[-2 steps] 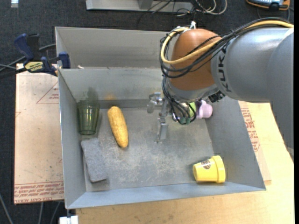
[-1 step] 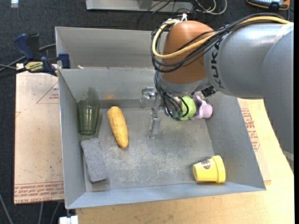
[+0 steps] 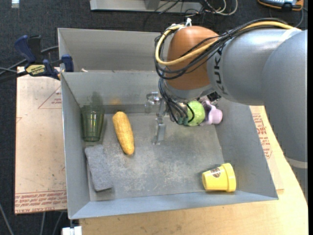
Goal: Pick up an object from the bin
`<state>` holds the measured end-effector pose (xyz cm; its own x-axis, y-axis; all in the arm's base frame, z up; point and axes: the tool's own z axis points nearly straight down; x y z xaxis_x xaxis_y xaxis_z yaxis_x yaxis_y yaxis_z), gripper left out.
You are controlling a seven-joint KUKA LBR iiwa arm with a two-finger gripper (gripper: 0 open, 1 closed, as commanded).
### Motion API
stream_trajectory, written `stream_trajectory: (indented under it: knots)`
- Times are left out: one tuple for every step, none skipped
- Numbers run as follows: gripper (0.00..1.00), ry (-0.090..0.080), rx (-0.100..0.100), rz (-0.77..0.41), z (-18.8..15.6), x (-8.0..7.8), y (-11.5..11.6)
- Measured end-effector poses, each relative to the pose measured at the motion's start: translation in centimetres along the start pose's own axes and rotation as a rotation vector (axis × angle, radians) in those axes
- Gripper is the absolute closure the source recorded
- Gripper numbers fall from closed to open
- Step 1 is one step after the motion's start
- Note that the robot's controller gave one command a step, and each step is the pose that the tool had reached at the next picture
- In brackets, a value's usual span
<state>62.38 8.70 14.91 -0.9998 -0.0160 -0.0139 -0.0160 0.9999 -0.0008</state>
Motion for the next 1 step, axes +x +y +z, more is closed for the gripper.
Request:
stream_trajectory:
  knots:
    - [0.0,0.016,-0.004,-0.019,1.98,-1.47,5.41]
